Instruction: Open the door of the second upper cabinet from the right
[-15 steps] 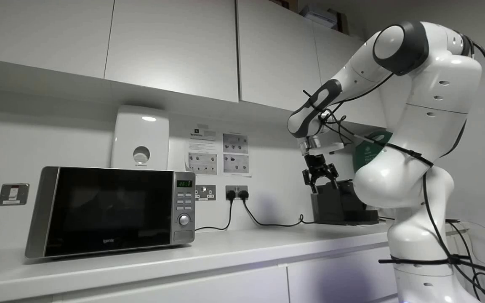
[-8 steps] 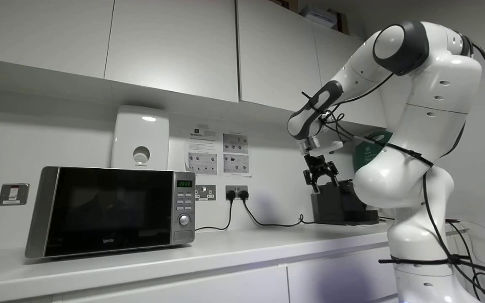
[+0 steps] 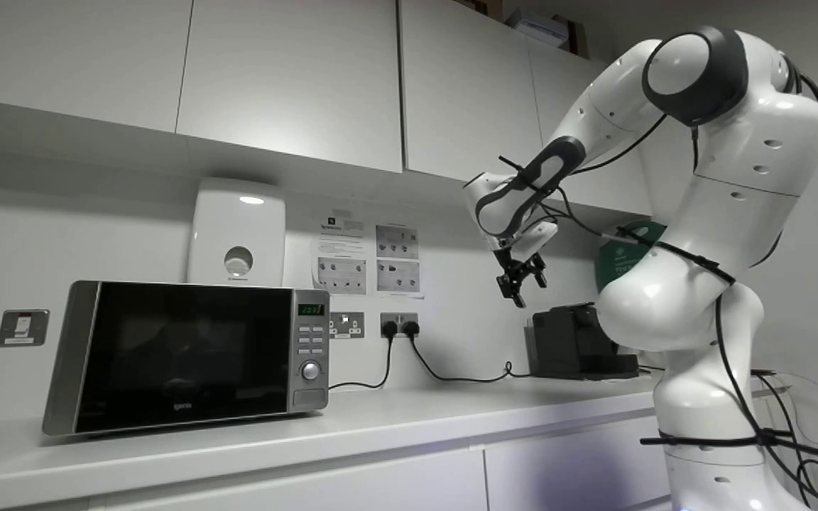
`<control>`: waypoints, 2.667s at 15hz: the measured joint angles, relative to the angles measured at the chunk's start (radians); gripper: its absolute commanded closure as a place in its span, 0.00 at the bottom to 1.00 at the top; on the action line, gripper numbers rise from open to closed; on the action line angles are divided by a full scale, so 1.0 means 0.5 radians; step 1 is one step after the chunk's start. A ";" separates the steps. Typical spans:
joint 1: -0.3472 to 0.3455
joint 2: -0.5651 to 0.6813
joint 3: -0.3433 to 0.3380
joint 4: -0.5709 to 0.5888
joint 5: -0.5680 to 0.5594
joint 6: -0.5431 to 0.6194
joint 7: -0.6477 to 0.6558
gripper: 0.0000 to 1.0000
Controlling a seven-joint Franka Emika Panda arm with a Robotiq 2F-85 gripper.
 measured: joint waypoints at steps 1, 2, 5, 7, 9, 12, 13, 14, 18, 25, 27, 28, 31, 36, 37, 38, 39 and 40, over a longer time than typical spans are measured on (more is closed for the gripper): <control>0.023 -0.026 0.031 0.000 -0.053 0.022 0.010 0.00; 0.049 -0.052 0.062 -0.001 -0.105 0.041 0.021 0.00; 0.127 -0.131 0.141 -0.001 -0.276 0.133 0.068 0.00; 0.154 -0.168 0.175 0.000 -0.414 0.238 0.140 0.00; 0.153 -0.185 0.187 0.006 -0.583 0.368 0.259 0.00; 0.131 -0.186 0.192 0.021 -0.871 0.528 0.552 0.00; 0.126 -0.183 0.198 0.030 -0.938 0.534 0.653 0.00; 0.120 -0.177 0.204 0.044 -0.983 0.534 0.739 0.00; 0.118 -0.135 0.231 0.114 -1.158 0.518 0.977 0.00; 0.159 0.018 0.329 0.129 -2.130 0.152 1.558 0.00; 0.212 0.094 0.328 0.130 -2.342 -0.056 1.653 0.00; 0.244 0.135 0.325 0.130 -2.434 -0.162 1.684 0.00; 0.349 0.250 0.301 0.132 -2.646 -0.407 1.739 0.00; 0.497 0.361 0.214 0.134 -2.875 -0.560 1.747 0.00; 0.514 0.369 0.192 0.134 -2.919 -0.560 1.747 0.00; 0.522 0.375 0.174 0.134 -2.973 -0.561 1.747 0.00; 0.526 0.381 0.159 0.134 -3.040 -0.561 1.744 0.00; 0.526 0.388 0.147 0.134 -3.119 -0.561 1.735 0.00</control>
